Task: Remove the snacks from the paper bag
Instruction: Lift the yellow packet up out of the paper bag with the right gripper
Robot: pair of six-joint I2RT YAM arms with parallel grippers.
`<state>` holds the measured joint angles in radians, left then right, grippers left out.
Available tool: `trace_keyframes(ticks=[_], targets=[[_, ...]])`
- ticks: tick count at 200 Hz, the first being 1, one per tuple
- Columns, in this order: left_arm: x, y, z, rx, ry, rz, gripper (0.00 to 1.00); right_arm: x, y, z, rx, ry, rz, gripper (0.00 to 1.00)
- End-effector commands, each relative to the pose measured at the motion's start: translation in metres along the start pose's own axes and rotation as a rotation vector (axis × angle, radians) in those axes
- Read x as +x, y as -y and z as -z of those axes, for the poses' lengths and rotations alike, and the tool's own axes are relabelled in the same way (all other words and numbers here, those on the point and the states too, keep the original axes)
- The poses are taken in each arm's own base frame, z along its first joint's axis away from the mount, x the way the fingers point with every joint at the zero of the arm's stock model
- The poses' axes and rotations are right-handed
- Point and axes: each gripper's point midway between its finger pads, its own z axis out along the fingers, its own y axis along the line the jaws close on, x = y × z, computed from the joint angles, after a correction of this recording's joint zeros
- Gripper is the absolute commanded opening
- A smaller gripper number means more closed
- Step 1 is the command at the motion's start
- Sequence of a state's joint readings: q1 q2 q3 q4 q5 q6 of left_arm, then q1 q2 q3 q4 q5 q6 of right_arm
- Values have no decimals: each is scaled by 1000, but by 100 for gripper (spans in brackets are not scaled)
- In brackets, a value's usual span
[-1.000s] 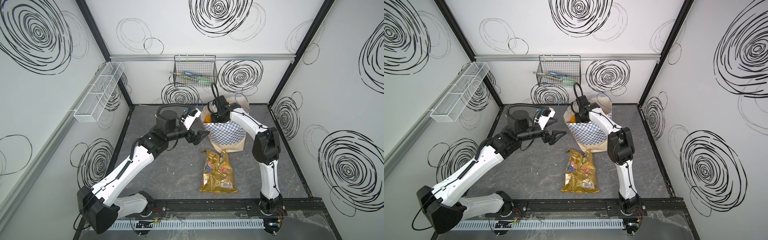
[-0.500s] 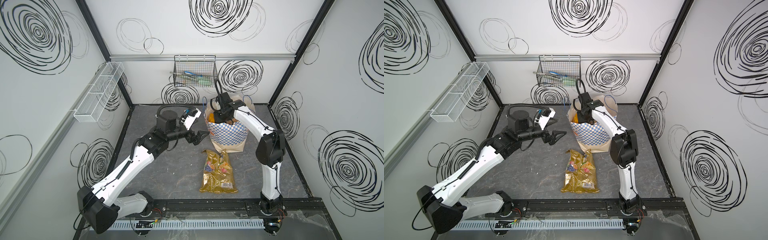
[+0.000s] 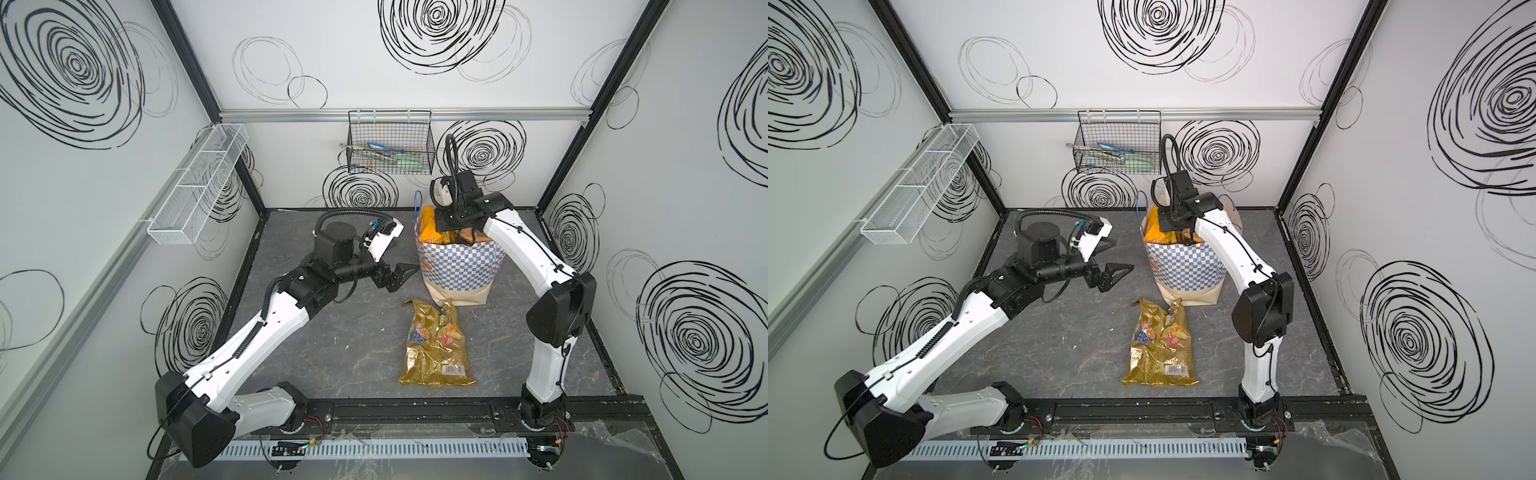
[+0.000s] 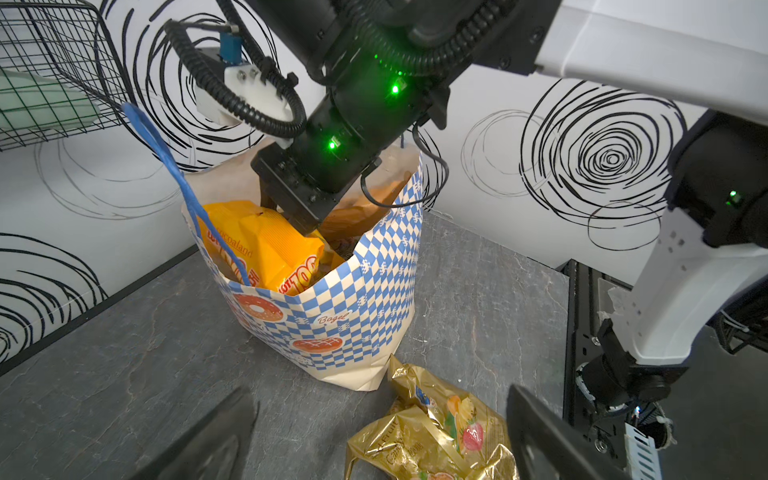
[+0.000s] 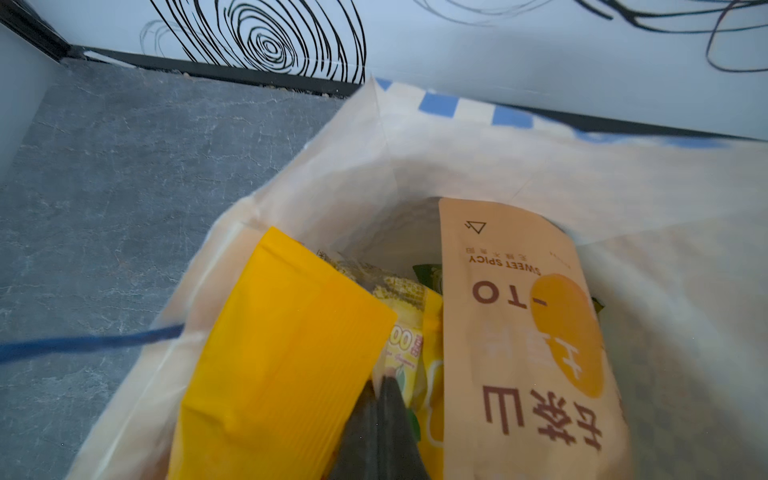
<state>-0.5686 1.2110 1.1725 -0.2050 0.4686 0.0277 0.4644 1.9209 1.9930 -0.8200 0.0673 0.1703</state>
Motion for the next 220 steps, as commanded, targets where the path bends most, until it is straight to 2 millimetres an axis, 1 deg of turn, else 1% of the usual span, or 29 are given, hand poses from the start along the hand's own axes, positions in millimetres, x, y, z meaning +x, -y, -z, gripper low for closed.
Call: trace_keyframes(ticks=[1,45,74,95,132,163,177,196,220], targets=[[-14,3,3,1,58,-45,96,-62,-1,51,-13,238,-6,0],[-16,6,4,5,64,-51,96,-76,1,60,-1,280,0,0],[-15,7,4,6,61,-52,96,-85,10,60,16,301,-11,0],[-14,7,3,5,61,-53,96,-93,8,63,-3,321,-13,0],[-15,7,4,3,63,-55,96,-108,5,75,-16,366,-18,0],[-16,8,5,0,68,-59,96,-112,5,84,-22,381,-21,0],[-17,8,6,-2,73,-61,96,-114,4,89,-31,392,-22,0],[-17,8,7,-5,77,-62,96,-119,2,101,-46,423,-23,0],[-18,7,8,-11,80,-67,96,-129,0,123,-63,476,-26,0]])
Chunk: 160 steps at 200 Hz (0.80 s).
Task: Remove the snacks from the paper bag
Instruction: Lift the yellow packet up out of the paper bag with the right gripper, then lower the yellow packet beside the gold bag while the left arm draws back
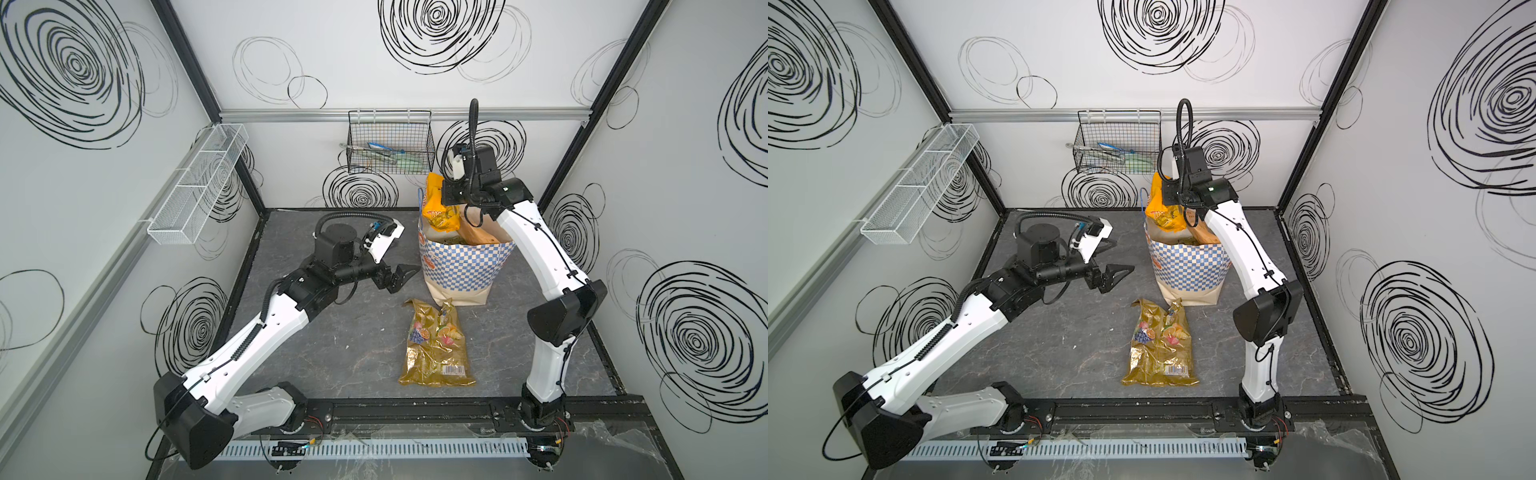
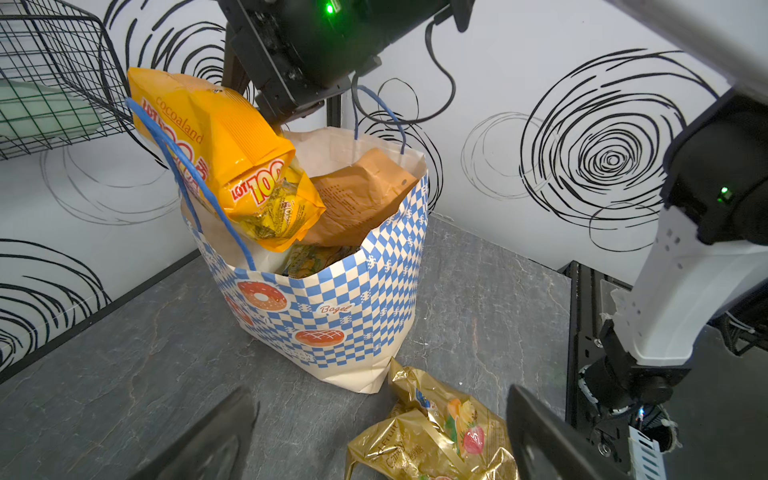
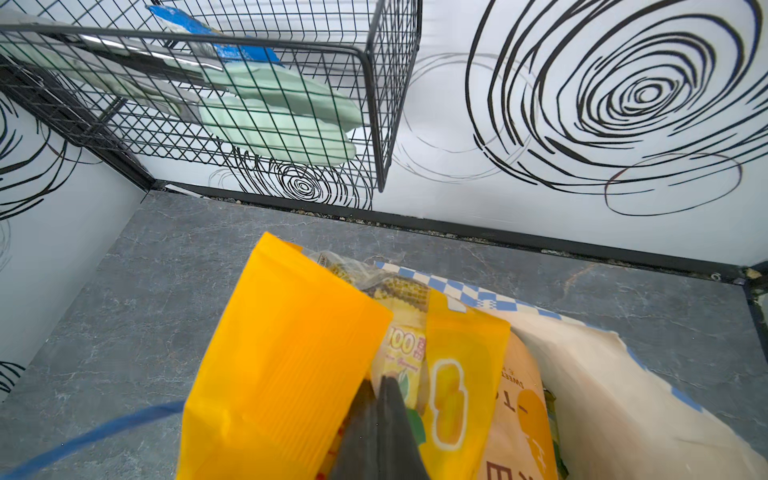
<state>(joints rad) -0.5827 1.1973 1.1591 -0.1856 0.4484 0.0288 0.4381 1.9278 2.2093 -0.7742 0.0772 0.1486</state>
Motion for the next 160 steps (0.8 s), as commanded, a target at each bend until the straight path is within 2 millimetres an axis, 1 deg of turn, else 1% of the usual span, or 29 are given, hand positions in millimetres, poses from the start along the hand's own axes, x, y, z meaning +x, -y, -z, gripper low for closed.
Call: trace_keyframes(ticks=[1,29,42,71,89,103,121,139,160], targets=[[-16,3,7,-4,65,-53,96,-64,-5,53,-45,223,-16,0],[-18,8,9,9,60,-61,96,-81,-12,80,-87,281,-27,0],[-22,13,13,22,63,-68,96,-87,-15,95,-101,311,-26,0],[-31,34,27,18,82,-79,96,-102,-22,131,-155,378,-42,0],[-34,48,36,11,82,-74,96,-109,-31,154,-198,416,-44,0],[-35,56,44,0,81,-51,96,-112,-44,171,-232,440,-26,0],[-31,60,53,-37,70,-6,96,-111,-67,191,-262,470,16,0],[-21,63,64,-84,36,40,96,-108,-89,209,-268,495,63,0],[-8,63,82,-144,-1,97,96,-97,-123,224,-325,495,109,0]])
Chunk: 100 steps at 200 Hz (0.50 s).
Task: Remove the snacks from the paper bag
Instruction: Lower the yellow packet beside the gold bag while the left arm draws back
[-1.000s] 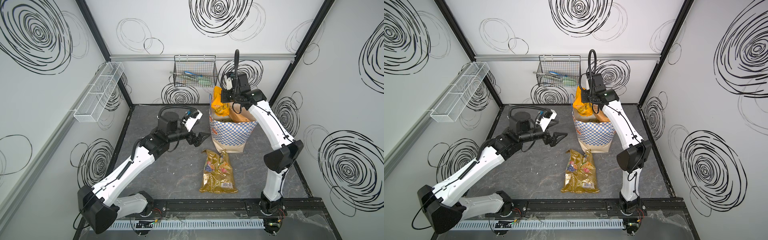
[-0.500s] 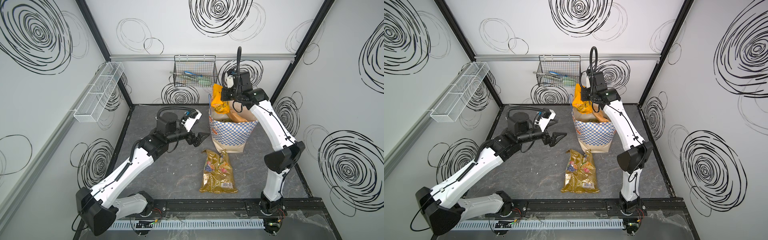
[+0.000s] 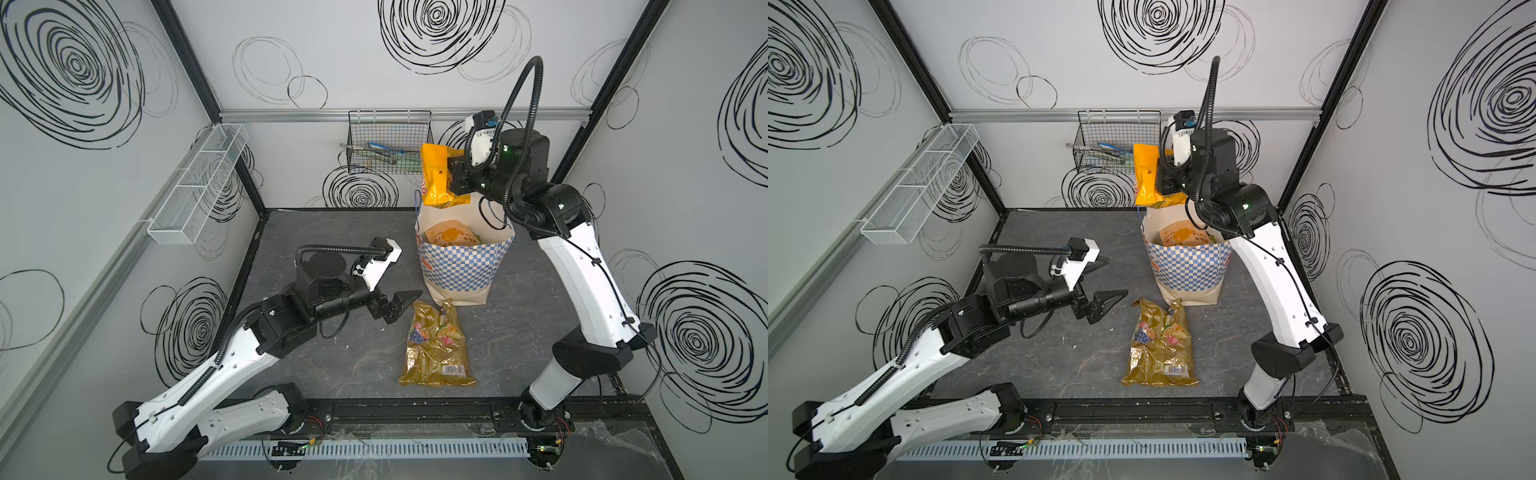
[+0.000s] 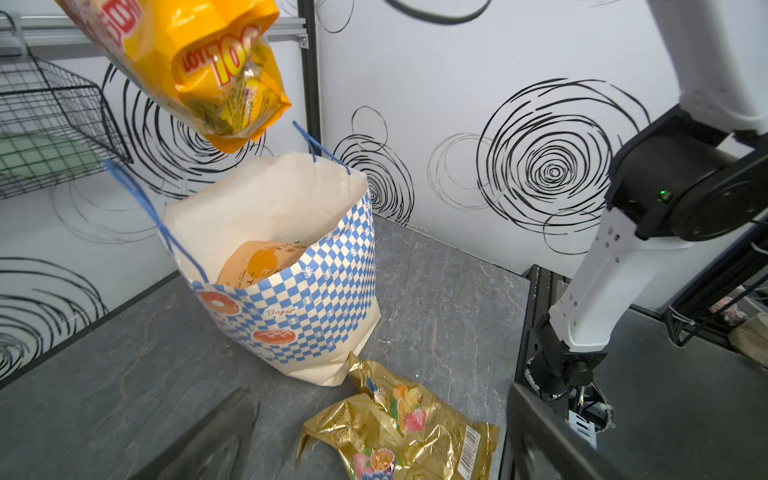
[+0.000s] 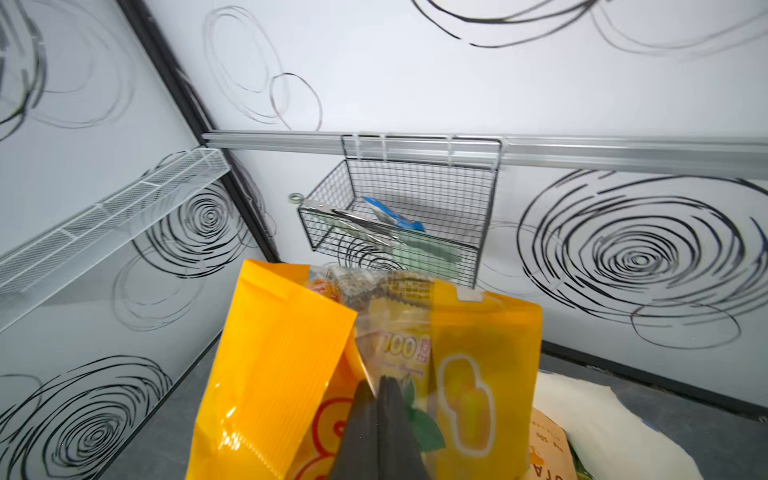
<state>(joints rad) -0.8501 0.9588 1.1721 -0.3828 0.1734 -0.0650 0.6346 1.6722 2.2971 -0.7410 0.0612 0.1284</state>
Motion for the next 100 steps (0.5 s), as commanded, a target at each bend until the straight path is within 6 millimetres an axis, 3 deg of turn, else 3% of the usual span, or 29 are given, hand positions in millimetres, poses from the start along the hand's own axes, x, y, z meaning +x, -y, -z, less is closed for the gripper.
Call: trace_keyframes(ticks=[1,23,47,67,100], targets=[[7,-12,23,-131,-33,91,96,-39,-40,29,-70,149,50,0],[23,-18,46,-199,-69,161,96,-21,-80,30,-135,113,89,0],[39,-28,74,-278,-103,239,96,16,-121,19,-191,36,130,0],[52,-31,94,-315,-118,286,96,57,-149,2,-234,-46,150,0],[74,-36,115,-363,-140,368,96,136,-171,-28,-284,-189,130,0]])
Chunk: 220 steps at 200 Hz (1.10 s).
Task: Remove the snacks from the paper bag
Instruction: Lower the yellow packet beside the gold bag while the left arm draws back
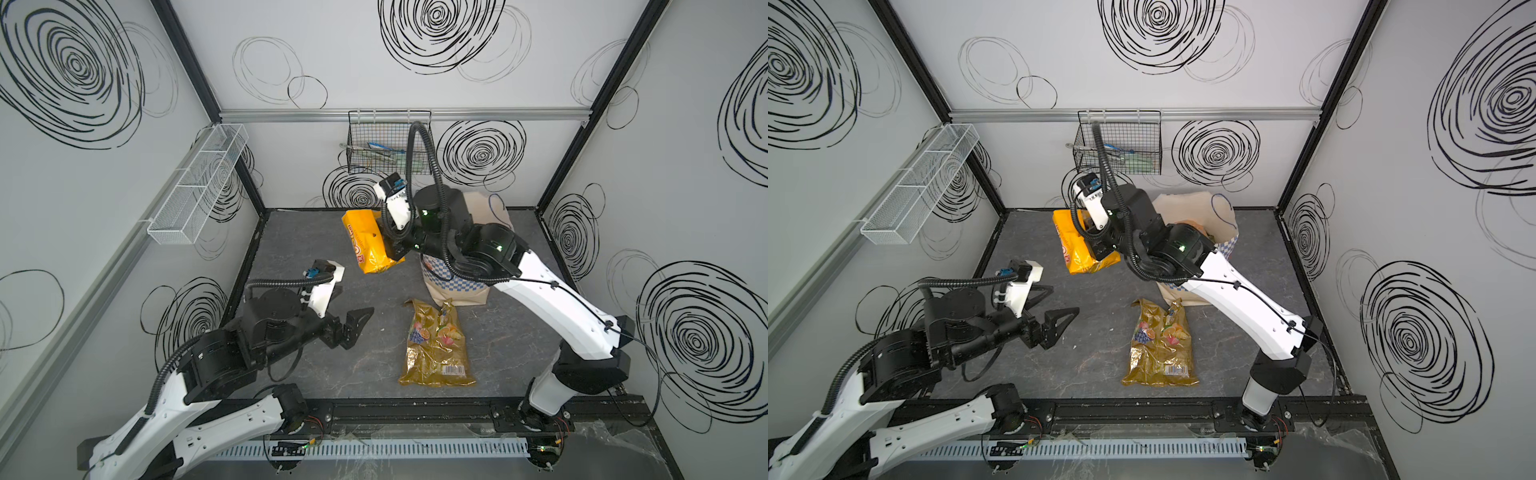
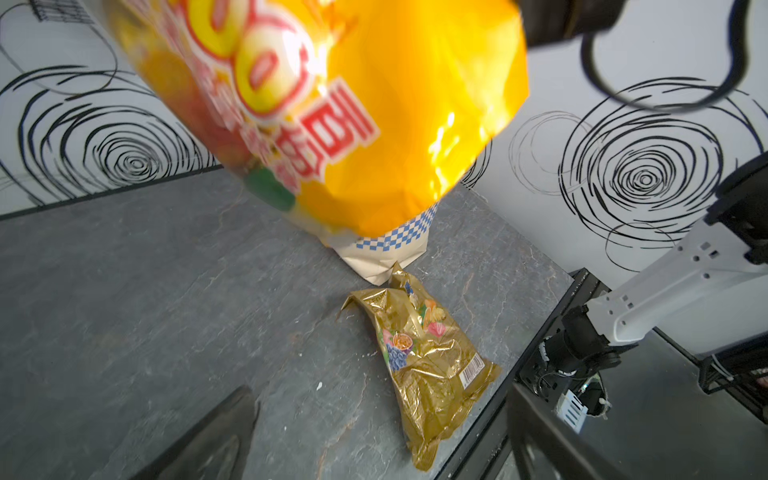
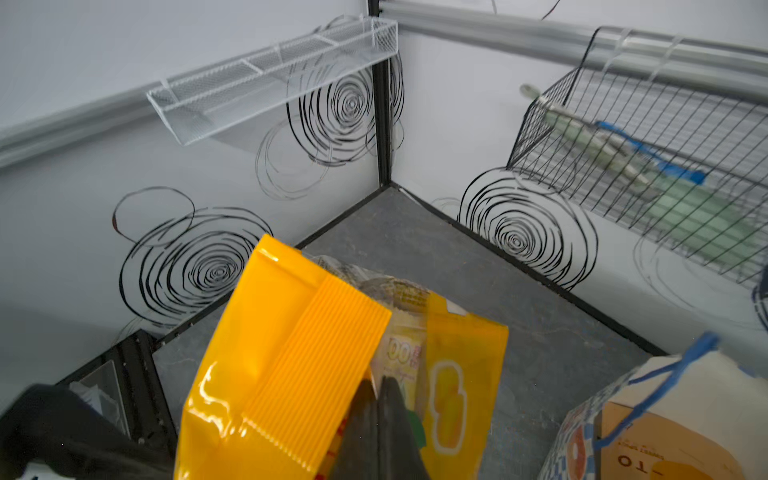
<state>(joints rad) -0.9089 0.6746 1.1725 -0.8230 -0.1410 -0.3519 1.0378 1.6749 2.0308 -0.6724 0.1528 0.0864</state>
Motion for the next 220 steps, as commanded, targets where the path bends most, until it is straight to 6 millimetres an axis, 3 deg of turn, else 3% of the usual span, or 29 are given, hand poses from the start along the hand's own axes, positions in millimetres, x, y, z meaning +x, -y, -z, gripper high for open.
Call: trace_keyframes(ticks=[1,35,96,169,189,220], targets=[[19,-18,9,-79,-43,100,96,10,-9,-25,-20,37,-44,0],[40,-32,14,-126,-72,165,96,82,-15,-66,-48,-67,-38,0],[58,-43,6,-173,-86,201,96,192,5,-125,57,-265,43,0],[73,-53,-5,-228,-106,217,96,281,12,-154,107,-509,15,4],[73,-54,-9,-233,-100,218,96,290,7,-156,82,-521,-10,9],[72,-55,-12,-234,-82,220,96,285,4,-154,63,-509,-26,30]])
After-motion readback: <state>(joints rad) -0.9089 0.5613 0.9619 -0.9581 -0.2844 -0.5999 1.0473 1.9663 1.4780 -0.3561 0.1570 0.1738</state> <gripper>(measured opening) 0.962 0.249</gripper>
